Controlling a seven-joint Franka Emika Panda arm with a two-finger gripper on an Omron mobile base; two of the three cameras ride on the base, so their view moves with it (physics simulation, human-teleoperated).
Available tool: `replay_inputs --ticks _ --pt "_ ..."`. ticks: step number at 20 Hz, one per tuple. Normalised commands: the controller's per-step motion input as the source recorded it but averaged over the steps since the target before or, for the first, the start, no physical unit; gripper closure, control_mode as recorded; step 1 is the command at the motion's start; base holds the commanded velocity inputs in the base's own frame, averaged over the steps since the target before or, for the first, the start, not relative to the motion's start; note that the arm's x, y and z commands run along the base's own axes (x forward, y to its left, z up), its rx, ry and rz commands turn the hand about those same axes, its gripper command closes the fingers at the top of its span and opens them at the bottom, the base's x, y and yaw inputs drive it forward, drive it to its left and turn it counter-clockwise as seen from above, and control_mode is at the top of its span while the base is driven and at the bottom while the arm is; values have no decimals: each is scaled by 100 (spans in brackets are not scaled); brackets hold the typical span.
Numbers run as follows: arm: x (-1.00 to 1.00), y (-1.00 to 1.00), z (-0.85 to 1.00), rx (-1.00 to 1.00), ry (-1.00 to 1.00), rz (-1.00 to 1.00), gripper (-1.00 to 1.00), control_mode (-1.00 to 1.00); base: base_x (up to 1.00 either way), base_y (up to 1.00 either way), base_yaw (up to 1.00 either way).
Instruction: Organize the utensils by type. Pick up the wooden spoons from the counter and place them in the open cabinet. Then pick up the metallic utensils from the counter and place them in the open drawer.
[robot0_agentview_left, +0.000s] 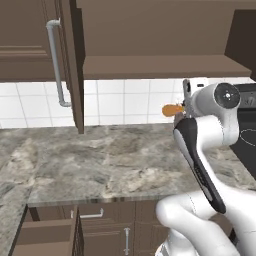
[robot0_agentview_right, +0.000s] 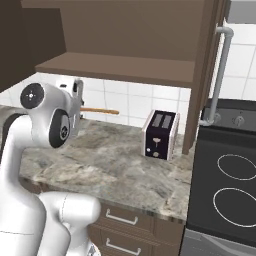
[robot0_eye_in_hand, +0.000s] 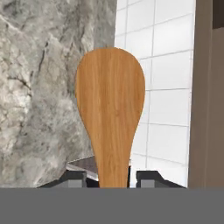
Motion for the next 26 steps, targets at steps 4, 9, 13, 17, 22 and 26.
replay_inputs --ticks 4,9,13,17,22,26 --pt "29 0 80 -2 -10 14 100 -100 0 0 0" --pt "24 5 85 -5 0 16 100 -100 0 0 0" --pt "50 7 65 -3 -2 14 100 -100 0 0 0" --pt "71 6 54 0 0 14 100 -100 0 0 0" --pt "85 1 25 0 0 17 100 -100 0 0 0" --pt "82 3 11 0 0 18 100 -100 0 0 0"
